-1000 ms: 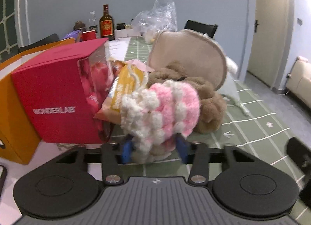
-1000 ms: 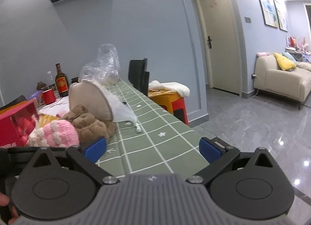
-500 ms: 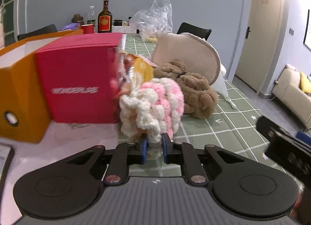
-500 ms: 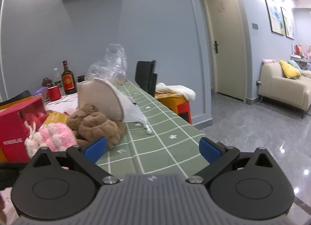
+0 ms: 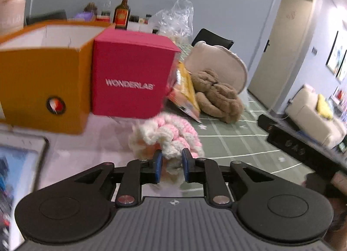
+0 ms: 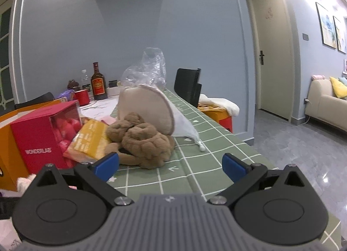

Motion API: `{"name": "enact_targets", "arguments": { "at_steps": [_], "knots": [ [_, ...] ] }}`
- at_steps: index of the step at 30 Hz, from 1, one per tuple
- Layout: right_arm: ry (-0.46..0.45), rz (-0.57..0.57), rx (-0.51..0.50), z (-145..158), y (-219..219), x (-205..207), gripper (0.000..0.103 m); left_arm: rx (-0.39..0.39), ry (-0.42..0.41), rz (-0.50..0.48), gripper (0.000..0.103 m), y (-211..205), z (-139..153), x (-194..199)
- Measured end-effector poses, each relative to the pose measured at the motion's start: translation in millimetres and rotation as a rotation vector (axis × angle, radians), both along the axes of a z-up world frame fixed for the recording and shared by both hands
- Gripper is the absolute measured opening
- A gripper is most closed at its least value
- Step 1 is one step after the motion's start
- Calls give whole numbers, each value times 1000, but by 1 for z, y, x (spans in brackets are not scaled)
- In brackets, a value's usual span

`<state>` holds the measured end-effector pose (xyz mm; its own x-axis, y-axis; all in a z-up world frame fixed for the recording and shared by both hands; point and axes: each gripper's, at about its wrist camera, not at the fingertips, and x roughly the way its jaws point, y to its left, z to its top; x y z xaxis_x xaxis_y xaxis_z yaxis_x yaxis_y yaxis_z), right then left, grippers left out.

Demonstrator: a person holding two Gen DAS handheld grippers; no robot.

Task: Organize soft objects
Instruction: 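Lift the pink-and-white crochet piece off the table with the left tool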

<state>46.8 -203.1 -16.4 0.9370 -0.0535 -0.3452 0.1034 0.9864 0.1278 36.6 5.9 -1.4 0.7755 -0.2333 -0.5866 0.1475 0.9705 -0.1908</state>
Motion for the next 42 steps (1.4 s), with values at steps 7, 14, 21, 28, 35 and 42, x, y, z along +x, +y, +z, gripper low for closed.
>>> {"name": "enact_targets", "arguments": {
  "at_steps": [7,14,21,28,35,42],
  "knots": [
    [6,12,-10,-1,4,1,99,142,-104,10,78,-15,-2,6],
    [21,-6,8,-4,-1,4,99,288,-305,-76,92,-31,2,-9],
    [19,-12,5,-3,-2,2,99,376,-170,-87,96,-46,-15,25],
    [34,-9,4,-5,-1,5,99,358,-134,-121,103,-42,-24,42],
    [27,-6,-1,-5,0,3,99,289,-24,-114,103,-36,-32,60],
    [26,-6,-5,-4,1,3,99,256,-32,-111,91,-30,-29,58]
  ]
}}
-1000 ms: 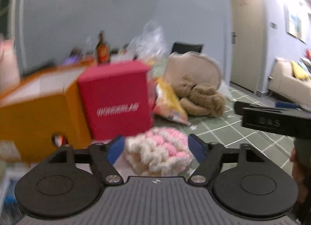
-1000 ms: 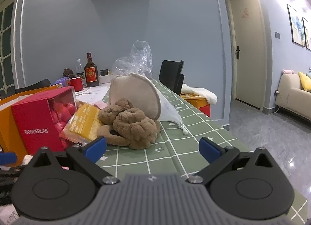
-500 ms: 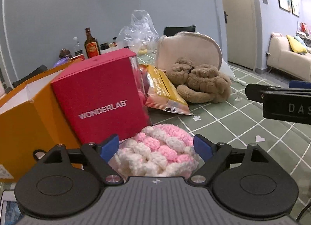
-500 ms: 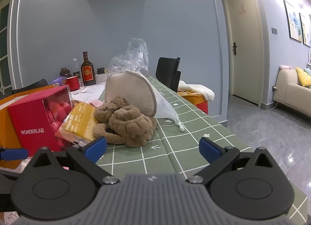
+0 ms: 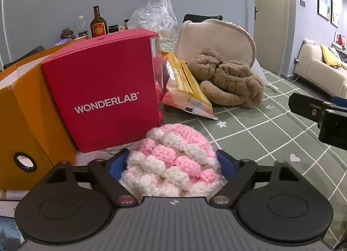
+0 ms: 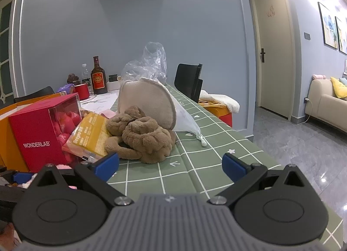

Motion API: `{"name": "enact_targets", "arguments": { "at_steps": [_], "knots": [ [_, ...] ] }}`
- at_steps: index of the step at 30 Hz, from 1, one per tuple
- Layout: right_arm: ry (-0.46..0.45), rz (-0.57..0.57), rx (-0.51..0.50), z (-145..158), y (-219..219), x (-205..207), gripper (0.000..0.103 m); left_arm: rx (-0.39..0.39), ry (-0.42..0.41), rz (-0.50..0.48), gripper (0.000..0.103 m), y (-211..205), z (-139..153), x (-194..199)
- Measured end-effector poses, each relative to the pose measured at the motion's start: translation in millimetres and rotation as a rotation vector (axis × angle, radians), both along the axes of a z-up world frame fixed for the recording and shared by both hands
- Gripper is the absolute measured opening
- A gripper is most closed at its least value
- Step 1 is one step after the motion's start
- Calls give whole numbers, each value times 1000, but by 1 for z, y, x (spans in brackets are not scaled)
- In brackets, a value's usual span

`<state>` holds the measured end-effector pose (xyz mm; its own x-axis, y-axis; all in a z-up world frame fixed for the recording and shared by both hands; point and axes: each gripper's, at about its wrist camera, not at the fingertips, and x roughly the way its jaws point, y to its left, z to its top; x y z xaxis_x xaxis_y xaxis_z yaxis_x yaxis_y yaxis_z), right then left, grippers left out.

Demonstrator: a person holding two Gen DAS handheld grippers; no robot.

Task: Organize soft objects
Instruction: 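Lift the pink-and-white crochet piece off the table with the left tool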

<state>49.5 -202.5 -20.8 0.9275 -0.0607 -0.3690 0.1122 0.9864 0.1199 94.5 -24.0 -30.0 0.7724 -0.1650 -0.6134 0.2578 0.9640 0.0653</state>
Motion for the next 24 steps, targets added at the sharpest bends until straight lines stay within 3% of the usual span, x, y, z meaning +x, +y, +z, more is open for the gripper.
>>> {"name": "enact_targets", "arguments": {
  "at_steps": [3,5,19,24],
  "knots": [
    [-3,5,-9,0,1,0,99,-16,-13,6,69,3,2,-2],
    [-2,8,-16,0,2,0,99,-20,-16,10,64,3,3,-3],
    [-23,34,37,20,7,0,99,-176,-7,72,63,21,5,-5],
    [-11,107,-53,37,25,19,99,-233,-7,88,63,27,5,-5]
  ]
}}
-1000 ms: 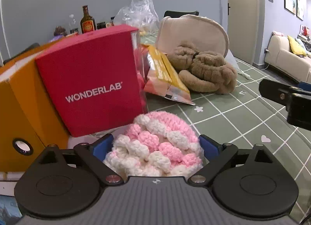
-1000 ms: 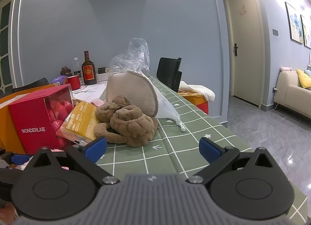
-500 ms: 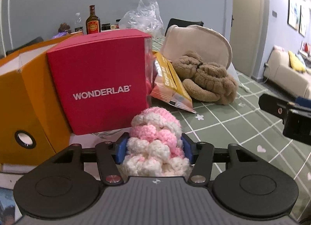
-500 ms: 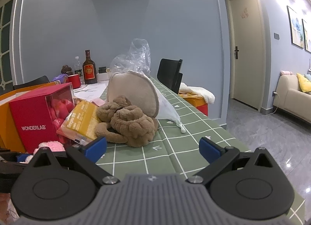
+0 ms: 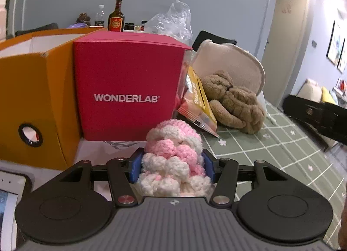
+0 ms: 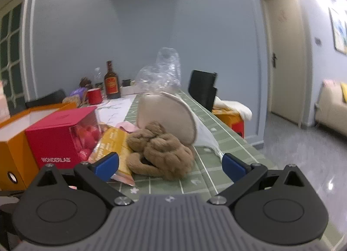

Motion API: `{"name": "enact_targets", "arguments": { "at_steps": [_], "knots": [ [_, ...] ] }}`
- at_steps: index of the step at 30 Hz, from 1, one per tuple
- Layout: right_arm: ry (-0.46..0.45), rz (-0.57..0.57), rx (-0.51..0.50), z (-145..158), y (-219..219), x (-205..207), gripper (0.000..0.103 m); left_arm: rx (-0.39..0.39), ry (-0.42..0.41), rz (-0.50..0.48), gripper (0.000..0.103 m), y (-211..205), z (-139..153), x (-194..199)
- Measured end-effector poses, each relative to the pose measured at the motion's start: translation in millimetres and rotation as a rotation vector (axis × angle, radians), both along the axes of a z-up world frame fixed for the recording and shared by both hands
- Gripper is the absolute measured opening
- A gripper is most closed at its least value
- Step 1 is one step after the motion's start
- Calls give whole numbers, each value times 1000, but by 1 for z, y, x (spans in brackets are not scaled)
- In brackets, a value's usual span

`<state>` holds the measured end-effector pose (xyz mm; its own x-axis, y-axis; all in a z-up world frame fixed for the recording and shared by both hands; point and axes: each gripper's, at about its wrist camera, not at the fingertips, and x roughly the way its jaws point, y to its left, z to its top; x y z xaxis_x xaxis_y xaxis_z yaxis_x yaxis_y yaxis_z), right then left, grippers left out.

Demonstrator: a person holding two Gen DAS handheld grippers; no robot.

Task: Organize soft objects
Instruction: 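Lift the pink-and-white crochet piece off the table with the left tool, then grasp the brown plush teddy with the right tool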

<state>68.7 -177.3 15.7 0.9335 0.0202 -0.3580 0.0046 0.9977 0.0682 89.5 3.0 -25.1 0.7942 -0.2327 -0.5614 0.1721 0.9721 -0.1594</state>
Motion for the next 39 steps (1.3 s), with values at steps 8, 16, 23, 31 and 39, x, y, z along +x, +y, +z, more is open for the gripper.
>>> {"name": "enact_targets", "arguments": {
  "at_steps": [8,16,23,31,39],
  "knots": [
    [110,11,-213,16,18,73,100,-29,0,3,63,4,0,-1],
    [166,38,-22,-32,-1,120,100,-47,0,3,64,8,0,-2],
    [205,30,-178,-49,6,126,94,-50,1,3,64,9,0,-3],
    [236,77,-165,-54,6,125,64,-44,3,2,64,8,0,-2],
    [235,58,-129,-40,7,105,56,-42,3,1,64,9,0,-1]
  ]
}}
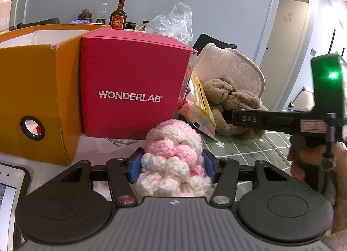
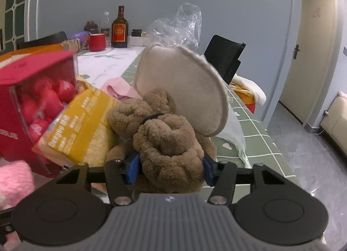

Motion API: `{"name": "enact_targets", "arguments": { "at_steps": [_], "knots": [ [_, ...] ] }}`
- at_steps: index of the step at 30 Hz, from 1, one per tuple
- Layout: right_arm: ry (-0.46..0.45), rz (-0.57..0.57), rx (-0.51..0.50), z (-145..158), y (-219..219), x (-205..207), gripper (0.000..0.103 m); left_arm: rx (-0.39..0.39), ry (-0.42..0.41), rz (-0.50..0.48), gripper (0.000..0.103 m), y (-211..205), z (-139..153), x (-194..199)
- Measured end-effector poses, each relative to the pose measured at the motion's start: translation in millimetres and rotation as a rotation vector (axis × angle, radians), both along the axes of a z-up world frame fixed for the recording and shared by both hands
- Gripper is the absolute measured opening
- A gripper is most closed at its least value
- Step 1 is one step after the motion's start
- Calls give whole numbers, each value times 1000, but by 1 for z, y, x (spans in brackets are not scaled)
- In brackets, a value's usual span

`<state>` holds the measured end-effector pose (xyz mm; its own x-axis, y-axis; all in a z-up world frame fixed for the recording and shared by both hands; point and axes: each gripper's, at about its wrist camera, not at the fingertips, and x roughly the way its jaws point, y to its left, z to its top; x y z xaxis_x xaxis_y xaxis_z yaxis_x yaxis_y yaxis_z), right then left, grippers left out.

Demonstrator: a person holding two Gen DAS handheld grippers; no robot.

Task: Organize soft objects
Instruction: 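Grasp the brown plush teddy with the right tool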

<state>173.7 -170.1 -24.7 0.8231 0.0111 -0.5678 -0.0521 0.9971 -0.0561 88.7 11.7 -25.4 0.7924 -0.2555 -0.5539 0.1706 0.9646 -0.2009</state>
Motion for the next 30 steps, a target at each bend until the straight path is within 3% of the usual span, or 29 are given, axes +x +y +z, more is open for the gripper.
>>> {"name": "enact_targets", "arguments": {
  "at_steps": [7,14,20,23,27,30],
  "knots": [
    [-35,28,75,15,-12,-36,56,-1,0,0,64,1,0,0],
    [-81,95,43,22,-4,-85,56,-1,1,0,64,1,0,0],
    [-19,151,21,11,4,-116,56,-9,0,0,64,2,0,0],
    [-1,162,16,7,6,-122,62,-9,0,0,64,2,0,0],
    [-28,157,2,6,7,-119,83,-10,0,0,64,2,-1,0],
    [-27,162,22,6,6,-113,84,-10,0,0,64,2,-1,0]
  ]
}}
